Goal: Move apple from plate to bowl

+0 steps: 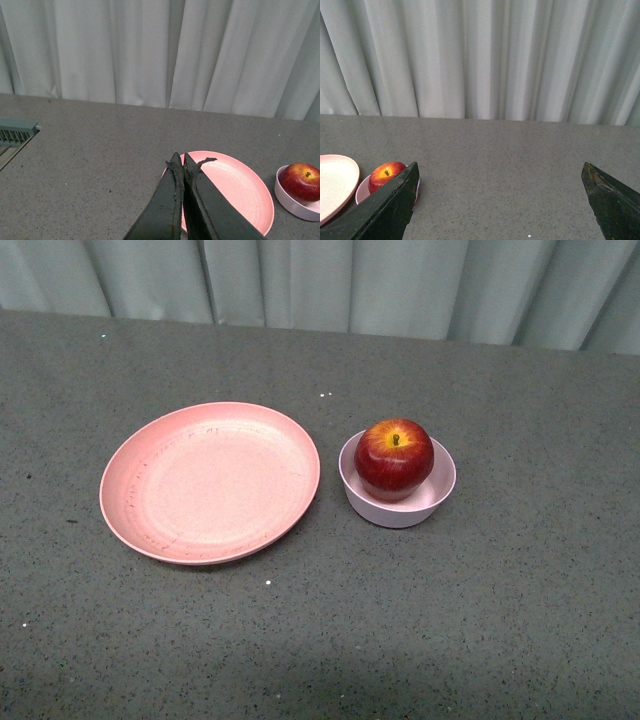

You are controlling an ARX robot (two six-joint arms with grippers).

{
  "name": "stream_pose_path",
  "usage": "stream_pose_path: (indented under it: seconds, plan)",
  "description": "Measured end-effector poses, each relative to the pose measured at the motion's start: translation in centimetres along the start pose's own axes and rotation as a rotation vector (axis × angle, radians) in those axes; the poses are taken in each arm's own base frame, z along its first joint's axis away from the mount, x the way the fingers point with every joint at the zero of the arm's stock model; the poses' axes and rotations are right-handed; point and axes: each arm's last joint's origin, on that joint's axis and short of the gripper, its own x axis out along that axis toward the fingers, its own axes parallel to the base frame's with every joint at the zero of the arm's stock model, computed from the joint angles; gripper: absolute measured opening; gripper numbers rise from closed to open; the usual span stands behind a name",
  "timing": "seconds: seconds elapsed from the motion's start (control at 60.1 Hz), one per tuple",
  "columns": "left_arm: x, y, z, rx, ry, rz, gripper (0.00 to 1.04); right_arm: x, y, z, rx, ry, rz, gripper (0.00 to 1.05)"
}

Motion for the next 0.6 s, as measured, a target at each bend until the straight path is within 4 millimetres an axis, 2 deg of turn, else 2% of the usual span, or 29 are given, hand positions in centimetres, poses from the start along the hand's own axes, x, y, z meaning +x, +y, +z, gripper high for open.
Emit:
stream_pose_path:
  seconds: [0.2,0.433,0.599]
  plan:
    - [-1.1,0.0,-0.3,0.0,0.014,-0.001,0.04,0.0,0.0,0.0,0.0,0.0,-0.001,0.95]
    - [-1.2,0.0,-0.3,0.0,0.008,-0.001,0.04,0.0,0.0,0.0,0.0,0.0,0.0,0.95]
    - [-1.2,0.0,-0.3,0.0,0.007,-0.001,0.32,0.0,0.0,0.0,0.0,0.001,0.0,0.95]
